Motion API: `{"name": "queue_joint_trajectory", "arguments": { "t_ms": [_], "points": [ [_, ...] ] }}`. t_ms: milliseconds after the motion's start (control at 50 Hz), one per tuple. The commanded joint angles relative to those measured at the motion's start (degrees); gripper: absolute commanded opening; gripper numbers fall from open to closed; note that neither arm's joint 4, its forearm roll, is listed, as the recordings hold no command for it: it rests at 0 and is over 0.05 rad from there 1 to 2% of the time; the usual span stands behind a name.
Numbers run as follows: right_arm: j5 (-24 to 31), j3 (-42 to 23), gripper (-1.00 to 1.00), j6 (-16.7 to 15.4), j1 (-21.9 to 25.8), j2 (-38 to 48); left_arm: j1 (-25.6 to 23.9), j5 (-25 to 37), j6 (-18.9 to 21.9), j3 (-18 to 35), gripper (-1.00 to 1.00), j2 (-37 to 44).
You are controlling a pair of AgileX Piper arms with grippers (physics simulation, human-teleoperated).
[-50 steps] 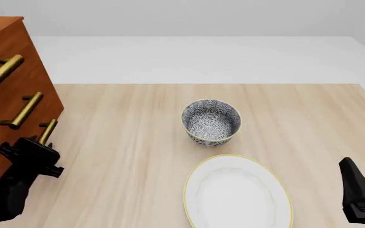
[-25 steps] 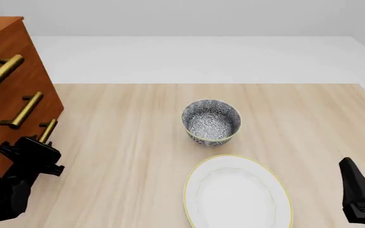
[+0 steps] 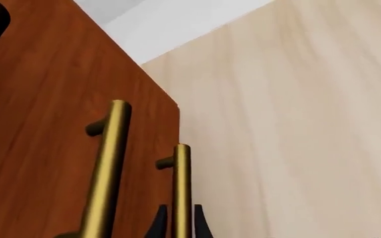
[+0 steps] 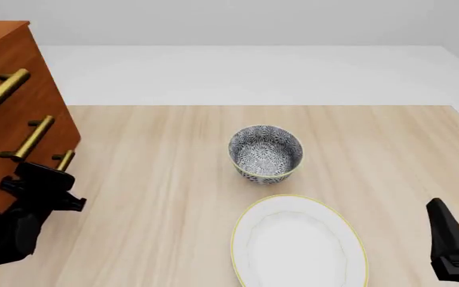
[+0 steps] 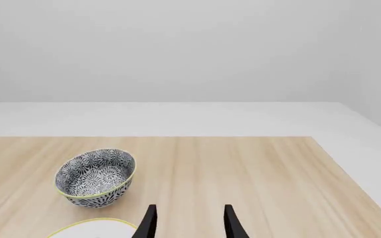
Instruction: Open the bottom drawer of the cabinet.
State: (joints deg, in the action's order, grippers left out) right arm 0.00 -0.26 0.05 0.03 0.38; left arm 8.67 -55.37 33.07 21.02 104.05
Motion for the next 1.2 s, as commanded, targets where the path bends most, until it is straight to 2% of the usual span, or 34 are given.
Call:
{"name": "queue_joint_trajectory", "arguments": {
  "t_ms": [20, 80, 100, 140, 200, 720, 920, 1120, 1140, 1200],
  "points": [
    [0.0, 0.0, 1.0, 0.0, 0.0, 0.0, -8.6, 24.7, -7.6, 1.6, -1.0, -2.8],
    [0.0, 0.0, 1.0, 0.0, 0.0, 0.0, -10.0, 26.1, -9.3, 1.9, -1.0, -4.4],
    [0.0, 0.0, 1.0, 0.0, 0.0, 0.0, -11.3, 27.7, -11.8, 2.3, -1.0, -5.7],
    [0.0, 0.0, 1.0, 0.0, 0.0, 0.0, -11.4, 27.7, -10.7, 2.2, -1.0, -6.1],
    [0.0, 0.0, 1.0, 0.0, 0.0, 0.0, -12.6, 28.9, -12.3, 2.5, -1.0, -7.2],
    [0.0, 0.0, 1.0, 0.0, 0.0, 0.0, -18.1, 34.5, -14.6, 5.1, -1.0, -13.1],
    [0.0, 0.0, 1.0, 0.0, 0.0, 0.0, -18.8, 35.2, -14.3, 5.7, -1.0, -13.7],
    [0.0, 0.0, 1.0, 0.0, 0.0, 0.0, -16.3, 35.8, -11.6, 5.9, -1.0, -14.4],
    [0.0, 0.0, 1.0, 0.0, 0.0, 0.0, -17.5, 37.6, -12.9, 6.1, 1.0, -16.3],
    [0.0, 0.0, 1.0, 0.0, 0.0, 0.0, -18.0, 39.4, -13.1, 6.3, 1.0, -18.6]
  ]
}}
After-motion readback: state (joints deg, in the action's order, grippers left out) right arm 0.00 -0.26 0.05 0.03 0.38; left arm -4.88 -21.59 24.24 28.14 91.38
